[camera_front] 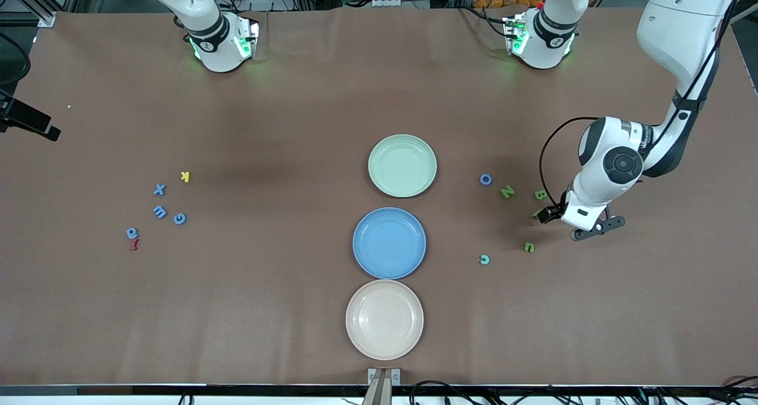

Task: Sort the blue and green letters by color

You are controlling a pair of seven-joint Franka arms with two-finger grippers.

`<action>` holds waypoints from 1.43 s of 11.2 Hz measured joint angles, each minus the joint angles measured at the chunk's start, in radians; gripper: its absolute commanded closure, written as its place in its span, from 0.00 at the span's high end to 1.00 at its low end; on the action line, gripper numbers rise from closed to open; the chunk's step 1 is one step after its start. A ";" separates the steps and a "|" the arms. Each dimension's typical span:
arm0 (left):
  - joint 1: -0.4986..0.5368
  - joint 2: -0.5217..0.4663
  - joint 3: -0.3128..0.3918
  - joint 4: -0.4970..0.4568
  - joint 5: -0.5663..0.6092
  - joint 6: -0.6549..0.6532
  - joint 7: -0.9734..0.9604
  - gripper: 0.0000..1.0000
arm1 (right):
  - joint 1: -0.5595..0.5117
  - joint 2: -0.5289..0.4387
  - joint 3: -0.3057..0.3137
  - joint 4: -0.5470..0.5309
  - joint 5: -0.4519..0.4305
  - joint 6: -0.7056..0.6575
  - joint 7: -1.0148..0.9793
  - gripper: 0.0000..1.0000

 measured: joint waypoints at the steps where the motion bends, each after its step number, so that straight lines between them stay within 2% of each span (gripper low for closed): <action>1: 0.000 0.006 0.000 0.000 0.000 0.000 0.000 1.00 | 0.000 0.000 0.000 0.000 0.000 0.000 0.000 1.00; 9: -0.001 -0.015 0.000 0.042 0.000 0.003 0.000 1.00 | 0.000 0.000 0.000 0.000 0.000 0.001 0.000 1.00; 16: -0.001 -0.022 0.000 0.025 0.000 0.000 0.012 1.00 | 0.000 0.000 0.000 0.000 0.000 0.000 0.000 1.00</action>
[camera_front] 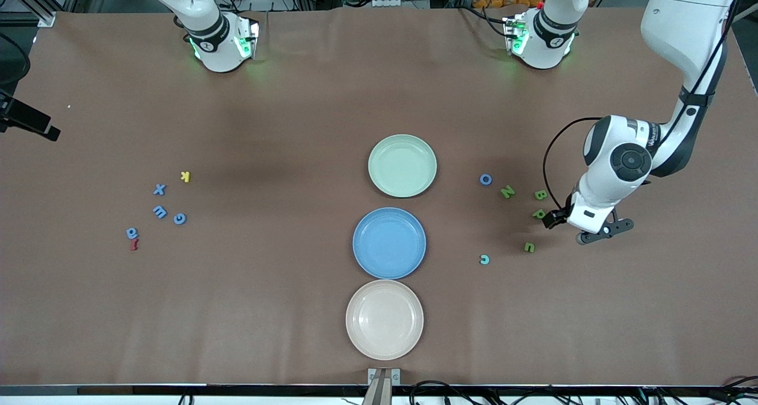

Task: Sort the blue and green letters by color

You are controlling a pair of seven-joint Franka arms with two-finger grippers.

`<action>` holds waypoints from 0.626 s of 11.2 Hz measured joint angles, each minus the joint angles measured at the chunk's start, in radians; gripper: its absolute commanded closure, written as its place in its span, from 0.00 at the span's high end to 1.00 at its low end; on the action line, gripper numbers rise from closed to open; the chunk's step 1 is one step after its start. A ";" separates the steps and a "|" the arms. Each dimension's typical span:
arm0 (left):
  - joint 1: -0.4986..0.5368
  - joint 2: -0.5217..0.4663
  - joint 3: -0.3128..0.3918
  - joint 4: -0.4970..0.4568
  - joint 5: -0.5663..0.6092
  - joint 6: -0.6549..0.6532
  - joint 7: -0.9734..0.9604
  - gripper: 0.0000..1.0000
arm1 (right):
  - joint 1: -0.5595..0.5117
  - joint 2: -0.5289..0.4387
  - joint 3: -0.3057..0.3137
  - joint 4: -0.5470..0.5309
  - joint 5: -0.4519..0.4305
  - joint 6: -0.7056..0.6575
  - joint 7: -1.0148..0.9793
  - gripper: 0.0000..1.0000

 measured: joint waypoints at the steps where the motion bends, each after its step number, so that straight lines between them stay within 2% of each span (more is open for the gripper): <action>1: 0.000 0.009 0.000 -0.004 0.000 0.000 0.000 1.00 | -0.001 0.000 0.000 0.001 0.000 0.000 0.000 1.00; 7: 0.000 0.075 0.001 -0.005 0.000 0.018 -0.004 1.00 | 0.000 -0.001 0.002 0.003 0.000 0.000 0.000 1.00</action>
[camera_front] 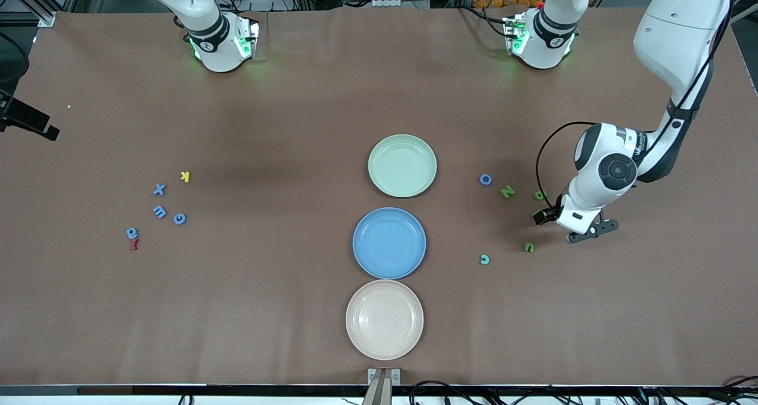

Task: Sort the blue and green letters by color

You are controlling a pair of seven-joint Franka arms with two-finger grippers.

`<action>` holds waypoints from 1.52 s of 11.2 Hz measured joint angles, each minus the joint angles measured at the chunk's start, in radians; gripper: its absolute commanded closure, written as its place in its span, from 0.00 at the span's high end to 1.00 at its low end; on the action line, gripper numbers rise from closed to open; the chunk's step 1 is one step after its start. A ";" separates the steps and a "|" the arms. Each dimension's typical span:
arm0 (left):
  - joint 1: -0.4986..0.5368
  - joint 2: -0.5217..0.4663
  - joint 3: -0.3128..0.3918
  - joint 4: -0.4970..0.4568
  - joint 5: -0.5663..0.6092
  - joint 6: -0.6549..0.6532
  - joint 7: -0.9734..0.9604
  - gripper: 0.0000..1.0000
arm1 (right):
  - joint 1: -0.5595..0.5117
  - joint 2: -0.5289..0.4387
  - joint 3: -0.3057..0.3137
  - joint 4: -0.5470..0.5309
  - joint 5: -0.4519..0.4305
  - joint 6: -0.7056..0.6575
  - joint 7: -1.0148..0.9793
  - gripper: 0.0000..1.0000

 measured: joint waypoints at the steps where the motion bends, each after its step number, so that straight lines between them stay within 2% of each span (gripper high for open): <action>1: 0.000 0.007 0.000 0.000 0.000 0.003 -0.004 1.00 | 0.000 0.000 0.000 0.000 0.000 0.000 0.000 1.00; 9: -0.065 0.011 -0.007 0.000 0.000 0.004 -0.107 1.00 | 0.009 0.001 0.012 0.000 0.002 0.000 0.000 1.00; 16: -0.057 0.026 -0.001 0.000 0.000 0.004 -0.108 1.00 | 0.009 0.005 0.013 -0.001 0.002 0.025 0.000 1.00; 17: -0.057 0.026 -0.001 0.001 0.000 0.004 -0.108 0.55 | 0.009 0.010 0.013 -0.002 0.002 0.046 0.000 1.00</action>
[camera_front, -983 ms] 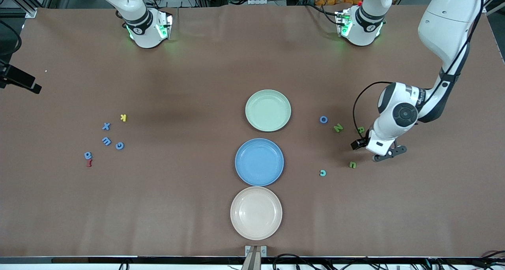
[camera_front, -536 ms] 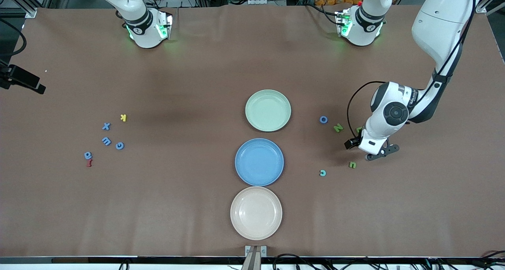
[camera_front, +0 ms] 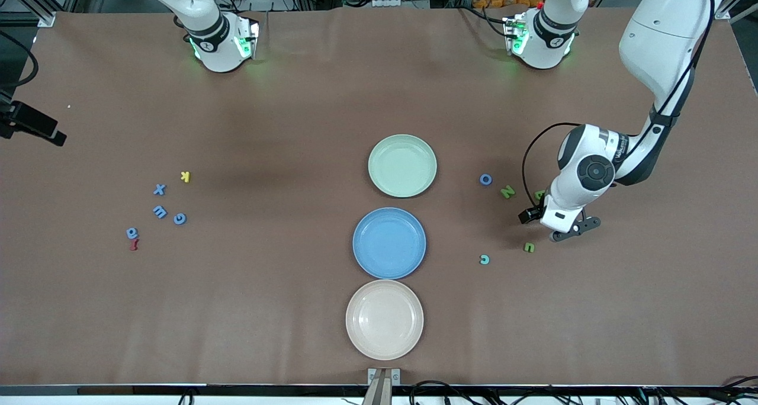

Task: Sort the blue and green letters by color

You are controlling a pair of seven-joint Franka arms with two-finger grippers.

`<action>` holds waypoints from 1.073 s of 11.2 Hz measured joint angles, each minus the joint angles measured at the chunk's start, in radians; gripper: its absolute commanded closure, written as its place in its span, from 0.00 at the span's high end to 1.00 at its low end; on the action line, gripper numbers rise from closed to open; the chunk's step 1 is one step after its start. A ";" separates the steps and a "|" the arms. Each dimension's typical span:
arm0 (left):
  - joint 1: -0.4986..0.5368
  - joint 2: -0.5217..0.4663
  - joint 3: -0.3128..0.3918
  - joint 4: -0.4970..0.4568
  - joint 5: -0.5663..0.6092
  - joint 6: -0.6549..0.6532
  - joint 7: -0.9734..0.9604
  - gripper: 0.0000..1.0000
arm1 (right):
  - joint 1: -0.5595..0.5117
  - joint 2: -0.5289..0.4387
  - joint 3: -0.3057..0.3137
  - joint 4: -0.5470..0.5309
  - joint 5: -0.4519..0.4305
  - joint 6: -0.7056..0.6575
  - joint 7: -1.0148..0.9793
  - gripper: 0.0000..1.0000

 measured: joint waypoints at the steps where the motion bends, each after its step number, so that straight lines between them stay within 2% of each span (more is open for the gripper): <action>1: 0.000 0.000 0.000 0.000 0.000 0.000 0.000 0.07 | 0.000 0.004 0.000 -0.001 0.000 0.014 0.000 1.00; 2: 0.000 0.000 0.000 0.000 0.000 0.000 -0.002 0.00 | 0.001 0.008 0.001 -0.001 0.000 0.023 0.000 1.00; 5: -0.006 0.000 -0.008 0.009 -0.001 0.003 -0.061 0.00 | 0.002 0.019 0.002 -0.002 0.000 0.028 0.000 1.00; 12: -0.005 -0.005 -0.007 0.016 -0.001 0.003 -0.063 0.00 | 0.001 0.032 0.000 -0.002 0.000 0.052 0.000 1.00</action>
